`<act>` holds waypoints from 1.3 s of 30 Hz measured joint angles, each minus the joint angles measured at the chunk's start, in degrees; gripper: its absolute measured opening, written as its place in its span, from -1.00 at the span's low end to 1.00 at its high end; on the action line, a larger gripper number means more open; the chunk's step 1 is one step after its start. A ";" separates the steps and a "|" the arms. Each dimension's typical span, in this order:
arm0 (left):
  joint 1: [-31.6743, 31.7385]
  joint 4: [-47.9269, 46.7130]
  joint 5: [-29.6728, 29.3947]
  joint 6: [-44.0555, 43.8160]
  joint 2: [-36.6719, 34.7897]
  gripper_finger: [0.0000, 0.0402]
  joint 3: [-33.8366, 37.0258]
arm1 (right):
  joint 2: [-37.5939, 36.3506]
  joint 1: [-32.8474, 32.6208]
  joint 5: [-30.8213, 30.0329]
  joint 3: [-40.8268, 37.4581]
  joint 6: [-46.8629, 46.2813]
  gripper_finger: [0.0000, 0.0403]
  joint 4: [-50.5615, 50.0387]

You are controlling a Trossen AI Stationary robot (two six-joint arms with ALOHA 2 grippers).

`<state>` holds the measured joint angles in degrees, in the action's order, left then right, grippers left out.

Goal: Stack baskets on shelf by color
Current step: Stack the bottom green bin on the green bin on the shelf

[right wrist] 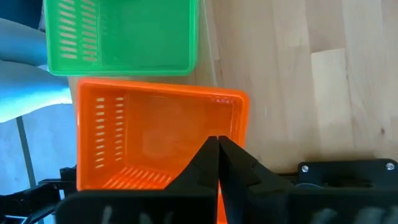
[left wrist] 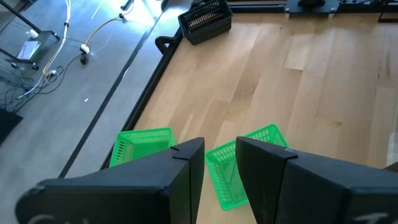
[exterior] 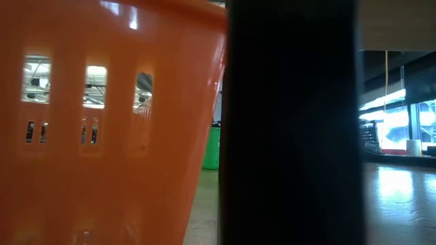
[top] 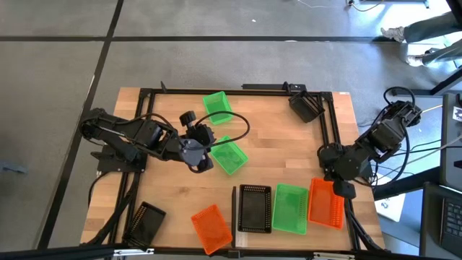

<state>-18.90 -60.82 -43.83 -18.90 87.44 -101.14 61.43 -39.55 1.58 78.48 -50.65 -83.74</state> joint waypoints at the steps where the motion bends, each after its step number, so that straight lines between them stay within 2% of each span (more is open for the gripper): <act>1: 0.00 0.00 0.00 0.00 0.00 -0.58 0.00 | 0.00 -0.02 0.00 0.09 0.02 -1.00 -0.07; 6: 0.00 0.00 0.00 0.00 0.00 -0.58 0.00 | 0.00 -0.02 -1.16 3.45 1.75 -1.00 -0.03; 8: 0.00 -0.05 0.02 -0.31 0.00 -0.58 0.00 | -0.01 -0.03 -4.24 5.76 1.94 -1.00 -0.03; 11: 0.00 -1.24 0.41 -4.69 0.00 -0.58 0.00 | -0.04 -0.04 -12.26 9.14 3.35 -1.00 0.00; 15: 0.02 -6.47 5.66 -13.89 0.00 -0.58 0.00 | -0.09 -0.02 -21.16 11.62 5.71 -1.00 -0.52; 20: 0.34 -9.57 10.27 -18.19 -0.04 -0.58 2.60 | -0.09 -0.04 -22.99 12.48 10.84 -1.00 -0.34; 27: 1.31 -9.45 10.12 -5.28 0.02 -0.58 10.31 | -0.09 -0.04 -23.15 12.50 19.35 -1.00 3.85; 32: 1.58 -4.54 10.52 6.57 0.02 -0.58 16.62 | -0.17 -0.04 -23.15 12.50 19.87 -1.00 3.93; 35: 2.33 -0.42 13.85 12.29 0.02 -0.58 20.46 | -0.20 -0.04 -23.80 12.50 19.63 -1.00 3.96; 39: 4.23 2.52 19.57 21.68 0.02 -0.58 24.66 | -0.22 -0.02 -27.88 12.50 19.40 -1.00 5.38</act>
<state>-14.67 -58.30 -24.26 2.79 87.46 -76.49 61.21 -39.57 -26.29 90.98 -31.25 -78.36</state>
